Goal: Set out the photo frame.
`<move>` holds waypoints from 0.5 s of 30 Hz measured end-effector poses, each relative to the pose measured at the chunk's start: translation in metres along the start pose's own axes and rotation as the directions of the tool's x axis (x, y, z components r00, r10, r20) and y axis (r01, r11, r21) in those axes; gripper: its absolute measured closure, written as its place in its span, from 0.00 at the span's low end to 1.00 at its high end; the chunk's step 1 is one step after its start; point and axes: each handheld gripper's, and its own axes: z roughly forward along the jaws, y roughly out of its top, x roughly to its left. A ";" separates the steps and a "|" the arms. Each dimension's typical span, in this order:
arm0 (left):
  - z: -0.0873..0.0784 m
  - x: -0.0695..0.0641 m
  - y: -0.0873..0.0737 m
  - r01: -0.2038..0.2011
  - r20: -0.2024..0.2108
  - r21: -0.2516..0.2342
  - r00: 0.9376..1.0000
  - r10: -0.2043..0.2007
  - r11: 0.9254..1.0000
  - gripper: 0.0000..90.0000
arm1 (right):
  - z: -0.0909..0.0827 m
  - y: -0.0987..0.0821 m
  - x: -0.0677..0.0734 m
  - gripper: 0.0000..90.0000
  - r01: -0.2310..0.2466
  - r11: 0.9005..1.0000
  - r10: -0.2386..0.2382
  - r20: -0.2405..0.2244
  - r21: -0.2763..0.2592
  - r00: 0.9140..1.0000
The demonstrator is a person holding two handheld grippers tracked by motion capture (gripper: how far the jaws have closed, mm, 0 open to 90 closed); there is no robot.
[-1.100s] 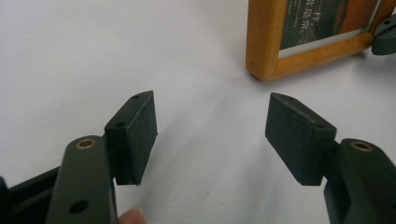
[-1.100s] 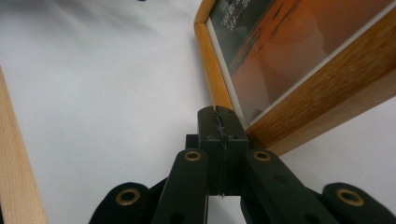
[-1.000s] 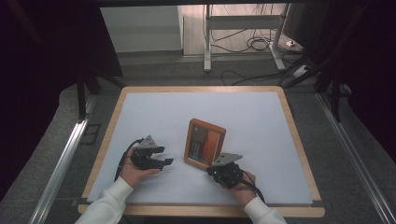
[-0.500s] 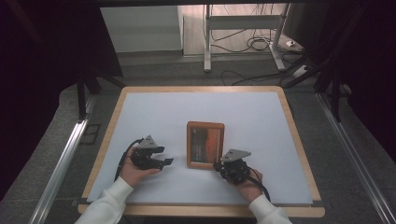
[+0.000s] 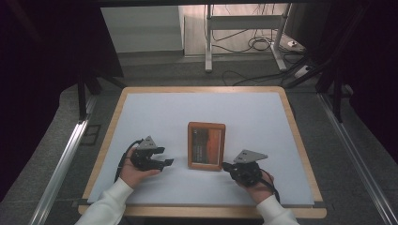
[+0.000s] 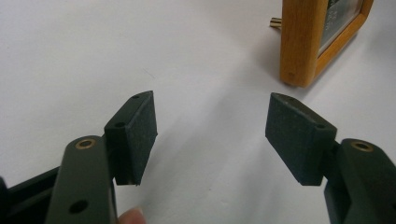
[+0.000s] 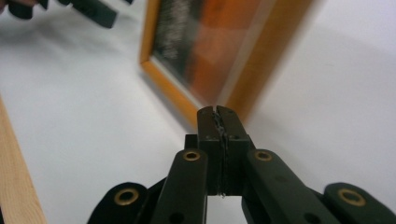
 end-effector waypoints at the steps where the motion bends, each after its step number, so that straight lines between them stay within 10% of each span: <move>1: 0.000 0.000 0.000 0.001 0.000 -0.002 1.000 -0.001 1.000 0.38 | -0.005 -0.002 -0.004 0.99 -0.018 1.000 0.018 0.007 -0.009 1.000; 10: -0.002 -0.002 0.001 0.005 -0.015 -0.011 1.000 -0.005 1.000 0.37 | -0.041 -0.027 -0.050 0.47 -0.138 0.988 0.149 0.161 -0.076 0.976; 15: -0.005 -0.004 0.001 0.015 -0.027 -0.024 1.000 -0.015 1.000 0.36 | -0.050 -0.038 -0.061 0.35 -0.176 0.981 0.190 0.200 -0.086 0.961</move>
